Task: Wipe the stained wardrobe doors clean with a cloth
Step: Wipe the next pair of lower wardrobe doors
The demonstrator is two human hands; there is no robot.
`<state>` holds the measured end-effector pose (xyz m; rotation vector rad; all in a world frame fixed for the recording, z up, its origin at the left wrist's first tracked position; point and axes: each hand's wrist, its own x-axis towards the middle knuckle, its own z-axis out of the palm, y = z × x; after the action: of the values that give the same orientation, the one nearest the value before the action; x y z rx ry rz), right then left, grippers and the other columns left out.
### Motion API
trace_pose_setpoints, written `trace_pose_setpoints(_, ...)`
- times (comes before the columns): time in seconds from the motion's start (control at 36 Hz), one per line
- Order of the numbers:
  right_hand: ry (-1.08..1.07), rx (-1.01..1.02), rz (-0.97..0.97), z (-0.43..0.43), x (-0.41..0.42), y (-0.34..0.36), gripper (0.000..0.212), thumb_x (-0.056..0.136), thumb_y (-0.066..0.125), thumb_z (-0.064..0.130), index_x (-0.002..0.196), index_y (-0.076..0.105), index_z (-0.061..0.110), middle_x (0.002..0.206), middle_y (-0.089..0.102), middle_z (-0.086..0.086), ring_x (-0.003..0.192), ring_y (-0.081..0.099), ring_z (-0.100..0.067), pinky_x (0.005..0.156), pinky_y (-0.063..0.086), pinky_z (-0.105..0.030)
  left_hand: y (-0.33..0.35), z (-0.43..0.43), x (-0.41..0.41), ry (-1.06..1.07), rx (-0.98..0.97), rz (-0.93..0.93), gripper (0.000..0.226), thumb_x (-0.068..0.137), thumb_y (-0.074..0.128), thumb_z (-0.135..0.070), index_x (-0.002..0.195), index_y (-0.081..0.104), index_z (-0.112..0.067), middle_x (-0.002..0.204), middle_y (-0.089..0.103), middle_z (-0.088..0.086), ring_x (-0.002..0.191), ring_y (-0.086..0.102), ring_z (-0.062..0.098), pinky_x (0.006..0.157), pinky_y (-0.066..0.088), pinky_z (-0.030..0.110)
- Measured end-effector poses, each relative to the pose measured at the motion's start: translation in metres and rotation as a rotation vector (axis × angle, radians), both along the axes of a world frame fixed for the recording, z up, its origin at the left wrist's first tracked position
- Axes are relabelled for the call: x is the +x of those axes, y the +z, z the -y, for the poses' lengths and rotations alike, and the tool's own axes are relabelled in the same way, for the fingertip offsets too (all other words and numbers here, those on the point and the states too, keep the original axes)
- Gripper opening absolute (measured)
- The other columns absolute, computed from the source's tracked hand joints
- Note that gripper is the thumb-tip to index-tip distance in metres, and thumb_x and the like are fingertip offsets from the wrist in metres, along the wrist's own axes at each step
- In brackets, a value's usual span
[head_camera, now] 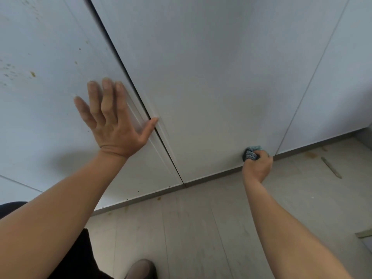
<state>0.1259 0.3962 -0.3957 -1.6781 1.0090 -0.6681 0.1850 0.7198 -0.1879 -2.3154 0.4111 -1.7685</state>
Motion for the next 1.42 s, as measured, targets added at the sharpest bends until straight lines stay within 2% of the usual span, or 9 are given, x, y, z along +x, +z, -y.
trace_pose_setpoints(0.14,0.036,0.040,0.011,-0.077,0.003,0.001,0.017,0.080,0.058,-0.008,0.087,0.070,0.002,0.101,0.056,-0.023,0.077,0.048,-0.023,0.076,0.034,-0.017,0.000,-0.001,0.000,-0.013,0.000,-0.002,0.105,0.086,0.067,-0.071,0.153,0.035,0.003,0.158,0.025,0.019,0.143,0.026,0.051,0.127,-0.006,0.051)
trace_pose_setpoints(0.28,0.269,0.056,-0.046,-0.108,-0.011,-0.020,0.032,0.075,0.057,-0.013,0.097,0.074,0.002,0.098,0.057,-0.016,0.087,0.054,-0.027,0.082,0.036,-0.021,0.001,0.000,-0.001,-0.025,-0.006,-0.011,0.105,0.086,0.068,-0.071,0.153,0.036,0.003,0.158,0.026,0.018,0.143,0.027,0.051,0.127,-0.006,0.052)
trace_pose_setpoints(0.47,0.065,0.185,-0.039,-0.070,-0.007,-0.016,0.022,0.076,0.064,-0.004,0.092,0.076,0.005,0.095,0.069,-0.019,0.088,0.064,-0.034,0.078,0.046,-0.029,0.002,0.002,0.000,-0.041,-0.014,-0.009,0.103,0.087,0.066,-0.072,0.152,0.035,0.002,0.158,0.026,0.017,0.142,0.027,0.050,0.127,-0.007,0.051)
trace_pose_setpoints(0.61,0.179,0.187,-0.035,-0.158,-0.004,-0.032,0.023,0.071,0.061,-0.004,0.083,0.075,0.009,0.089,0.064,-0.016,0.077,0.063,-0.030,0.077,0.055,-0.037,0.002,0.001,0.000,-0.050,-0.019,-0.014,0.103,0.087,0.065,-0.072,0.152,0.034,0.001,0.157,0.026,0.017,0.142,0.028,0.049,0.127,-0.006,0.051)
trace_pose_setpoints(0.72,0.351,0.236,0.019,-0.202,-0.022,-0.026,0.032,0.072,0.061,-0.015,0.094,0.076,0.003,0.100,0.062,-0.012,0.088,0.056,-0.019,0.087,0.045,-0.025,0.001,0.002,0.000,-0.055,-0.020,-0.009,0.103,0.086,0.066,-0.073,0.152,0.034,0.001,0.157,0.026,0.017,0.142,0.028,0.049,0.127,-0.005,0.052)
trace_pose_setpoints(0.97,0.140,0.272,-0.069,-0.175,-0.010,-0.022,0.026,0.075,0.058,-0.012,0.087,0.074,0.005,0.095,0.065,-0.015,0.084,0.063,-0.031,0.074,0.045,-0.027,0.003,0.002,0.000,-0.059,-0.024,-0.018,0.103,0.086,0.066,-0.072,0.151,0.034,0.001,0.156,0.026,0.018,0.141,0.028,0.049,0.127,-0.006,0.051)
trace_pose_setpoints(1.08,0.517,0.269,0.030,-0.219,-0.020,-0.018,0.033,0.071,0.063,-0.019,0.083,0.078,0.008,0.076,0.069,0.005,0.069,0.065,0.000,0.066,0.048,-0.013,0.002,0.002,-0.002,-0.055,-0.014,-0.019,0.104,0.085,0.067,-0.072,0.152,0.036,0.001,0.157,0.027,0.018,0.141,0.028,0.050,0.127,-0.005,0.051)
trace_pose_setpoints(1.17,0.749,0.098,-0.034,-0.192,-0.023,-0.023,0.033,0.070,0.065,-0.010,0.086,0.081,0.013,0.086,0.073,0.009,0.080,0.065,-0.001,0.076,0.048,-0.010,0.002,-0.001,0.002,-0.044,-0.001,0.015,0.105,0.085,0.068,-0.072,0.153,0.036,0.001,0.157,0.028,0.019,0.141,0.029,0.051,0.127,-0.007,0.050)
trace_pose_setpoints(1.42,-0.044,0.141,0.031,0.052,-0.025,-0.025,0.023,0.081,0.063,-0.007,0.100,0.075,-0.001,0.098,0.071,-0.012,0.093,0.066,-0.028,0.076,0.043,-0.012,-0.001,0.001,0.000,-0.019,-0.014,0.009,0.105,0.087,0.067,-0.070,0.155,0.036,0.004,0.159,0.025,0.020,0.142,0.026,0.053,0.127,-0.010,0.049)
